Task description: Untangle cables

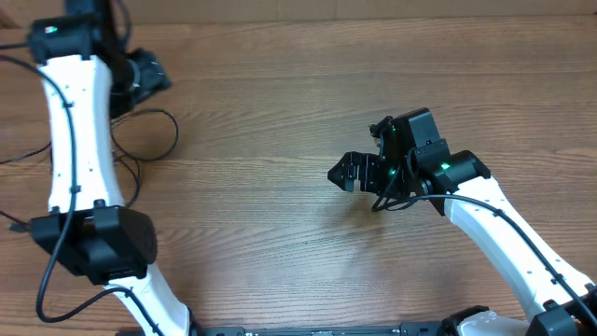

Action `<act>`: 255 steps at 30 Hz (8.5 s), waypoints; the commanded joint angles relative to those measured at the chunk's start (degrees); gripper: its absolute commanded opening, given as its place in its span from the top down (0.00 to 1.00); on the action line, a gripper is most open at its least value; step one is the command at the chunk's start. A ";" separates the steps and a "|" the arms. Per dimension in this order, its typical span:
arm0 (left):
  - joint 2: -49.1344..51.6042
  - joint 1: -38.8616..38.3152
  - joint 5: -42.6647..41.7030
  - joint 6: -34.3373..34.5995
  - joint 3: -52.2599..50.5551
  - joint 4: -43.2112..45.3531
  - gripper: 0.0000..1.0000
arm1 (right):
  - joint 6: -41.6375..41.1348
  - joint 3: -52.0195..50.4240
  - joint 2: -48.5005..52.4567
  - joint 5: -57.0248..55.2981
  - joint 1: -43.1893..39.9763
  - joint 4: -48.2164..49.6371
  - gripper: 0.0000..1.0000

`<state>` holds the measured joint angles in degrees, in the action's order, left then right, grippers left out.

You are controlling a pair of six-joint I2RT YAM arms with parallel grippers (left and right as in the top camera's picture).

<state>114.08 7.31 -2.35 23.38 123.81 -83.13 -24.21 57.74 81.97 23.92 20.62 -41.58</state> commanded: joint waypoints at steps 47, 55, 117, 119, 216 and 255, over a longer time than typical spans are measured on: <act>-62.07 -15.61 6.93 -5.29 -56.19 14.38 0.00 | 7.63 -2.75 -32.46 -27.74 -6.25 -13.75 0.00; -71.52 -15.61 7.30 -5.16 -60.00 17.92 0.00 | 7.58 -5.84 -41.86 -28.81 -6.01 -13.27 0.00; -70.97 -15.61 7.28 -5.16 -60.00 15.85 0.00 | 17.27 -45.90 -77.46 -21.11 -14.08 34.75 0.00; -70.97 -15.61 7.28 -5.16 -60.00 15.85 0.00 | 17.27 -47.32 -78.60 -21.00 -14.32 36.04 0.00; -105.02 -6.88 2.80 -8.39 -103.93 54.97 0.00 | 24.30 -57.29 -81.81 -15.26 -18.12 37.57 0.00; -113.94 -6.91 -3.48 -26.75 -123.54 79.10 0.00 | 24.30 -57.29 -81.81 -15.26 -18.12 37.57 0.00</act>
<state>0.80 0.12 -4.71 -2.74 0.51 -3.90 0.21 1.06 0.73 8.60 2.96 -4.27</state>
